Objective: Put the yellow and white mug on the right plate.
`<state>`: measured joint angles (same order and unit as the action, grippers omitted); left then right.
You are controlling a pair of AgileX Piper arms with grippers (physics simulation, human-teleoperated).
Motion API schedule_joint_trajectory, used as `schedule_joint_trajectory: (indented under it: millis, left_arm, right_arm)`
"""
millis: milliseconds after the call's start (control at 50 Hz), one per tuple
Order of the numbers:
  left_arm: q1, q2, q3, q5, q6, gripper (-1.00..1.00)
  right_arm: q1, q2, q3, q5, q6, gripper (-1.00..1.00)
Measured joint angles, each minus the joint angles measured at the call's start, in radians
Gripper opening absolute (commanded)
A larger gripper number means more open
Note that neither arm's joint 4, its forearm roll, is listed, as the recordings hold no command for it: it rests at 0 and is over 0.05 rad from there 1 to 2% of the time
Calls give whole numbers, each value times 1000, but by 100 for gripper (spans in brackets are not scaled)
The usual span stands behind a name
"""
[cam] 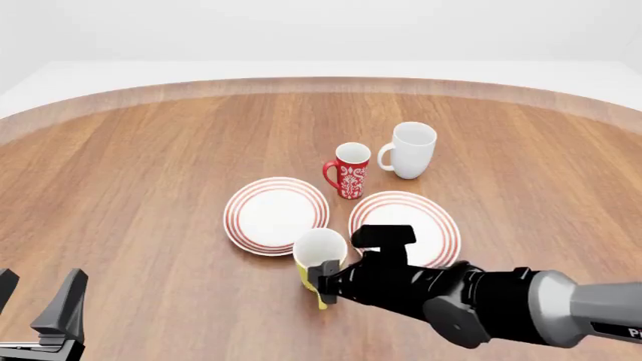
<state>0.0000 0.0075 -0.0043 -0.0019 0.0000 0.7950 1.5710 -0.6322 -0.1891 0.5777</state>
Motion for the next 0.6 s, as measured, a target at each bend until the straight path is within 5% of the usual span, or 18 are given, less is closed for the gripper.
schedule_joint_trajectory:
  millis: [600]
  left_arm:
    - [0,0,0,0,0,100]
  right_arm:
    - [19,74,17,-90,34,100]
